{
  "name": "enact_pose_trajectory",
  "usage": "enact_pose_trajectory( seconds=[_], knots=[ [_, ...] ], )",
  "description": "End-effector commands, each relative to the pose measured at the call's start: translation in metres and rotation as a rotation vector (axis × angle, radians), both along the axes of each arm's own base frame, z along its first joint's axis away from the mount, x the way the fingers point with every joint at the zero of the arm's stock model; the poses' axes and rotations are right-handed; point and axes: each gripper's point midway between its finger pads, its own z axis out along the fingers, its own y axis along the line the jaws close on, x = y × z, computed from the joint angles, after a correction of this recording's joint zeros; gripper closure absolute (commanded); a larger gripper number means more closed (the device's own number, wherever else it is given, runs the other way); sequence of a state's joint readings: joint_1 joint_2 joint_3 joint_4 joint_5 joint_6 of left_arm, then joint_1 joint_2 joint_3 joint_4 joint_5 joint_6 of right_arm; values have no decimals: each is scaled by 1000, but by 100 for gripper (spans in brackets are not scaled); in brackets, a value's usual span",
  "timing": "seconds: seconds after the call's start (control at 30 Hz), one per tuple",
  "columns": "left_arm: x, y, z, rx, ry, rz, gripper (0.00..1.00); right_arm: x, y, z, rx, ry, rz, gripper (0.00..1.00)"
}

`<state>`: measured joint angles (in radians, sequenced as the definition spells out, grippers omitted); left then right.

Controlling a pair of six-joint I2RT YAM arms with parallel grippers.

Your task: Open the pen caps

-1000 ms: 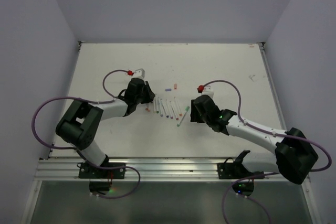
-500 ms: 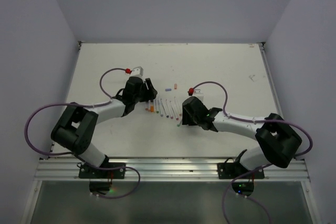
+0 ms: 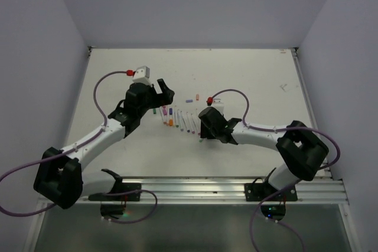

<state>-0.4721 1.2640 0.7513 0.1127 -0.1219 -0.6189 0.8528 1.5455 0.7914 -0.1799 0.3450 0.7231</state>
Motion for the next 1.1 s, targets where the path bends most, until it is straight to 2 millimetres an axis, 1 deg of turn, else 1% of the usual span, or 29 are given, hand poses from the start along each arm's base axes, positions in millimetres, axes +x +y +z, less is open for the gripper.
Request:
enact_pose_trajectory(
  seconds=[0.0, 0.07, 0.1, 0.13, 0.23, 0.4, 0.47, 0.5, 0.53, 0.57, 0.63, 0.7, 0.77, 0.8, 0.87, 0.97, 1.07],
  knots=[
    [-7, 12, 14, 31, -22, 14, 0, 13, 7, 9, 0, -35, -39, 50],
    [-13, 13, 14, 30, -20, 7, 0, 12, 3, 3, -28, -20, -45, 51],
    [-15, 14, 19, 23, -29, 6, 0, 12, 0, 1, -44, -19, -50, 52],
    [-17, 15, 18, 25, -23, 5, 0, 10, -2, 0, -52, -14, -54, 54],
    [-22, 15, 24, 16, -33, -7, 0, 4, -15, -3, -95, 0, -62, 57],
    [-26, 12, 32, -2, -50, -28, 0, -6, -36, 5, -113, -9, -47, 61],
    [-27, 11, 32, -4, -49, -34, 0, -7, -44, 3, -120, 3, -40, 62],
    [-27, 11, 33, -6, -51, -36, 0, -11, -48, -1, -123, 17, -35, 63],
    [-27, 10, 33, -9, -52, -39, 0, -11, -51, 0, -118, 19, -28, 64],
    [-27, 9, 34, -15, -54, -44, 0, -13, -54, -4, -106, 40, -24, 64],
    [-26, 6, 35, -25, -53, -53, 0, -13, -56, -6, -101, 51, -13, 64],
    [-26, 4, 34, -31, -49, -57, 0, -14, -56, -7, -104, 57, 4, 65],
    [-26, 3, 35, -37, -50, -63, 0, -13, -50, -2, -75, 44, 16, 65],
    [-27, 2, 35, -38, -49, -66, 0, -11, -49, 2, -64, 33, 16, 65],
    [-27, 2, 36, -40, -52, -64, 0, -4, -45, 18, -45, -12, 19, 65],
    [-27, 3, 34, -39, -47, -62, 0, 3, -38, 35, -22, -45, 30, 62],
    [-27, 1, 30, -42, -38, -66, 0, 7, -28, 39, -9, -40, 57, 60]
  ],
)
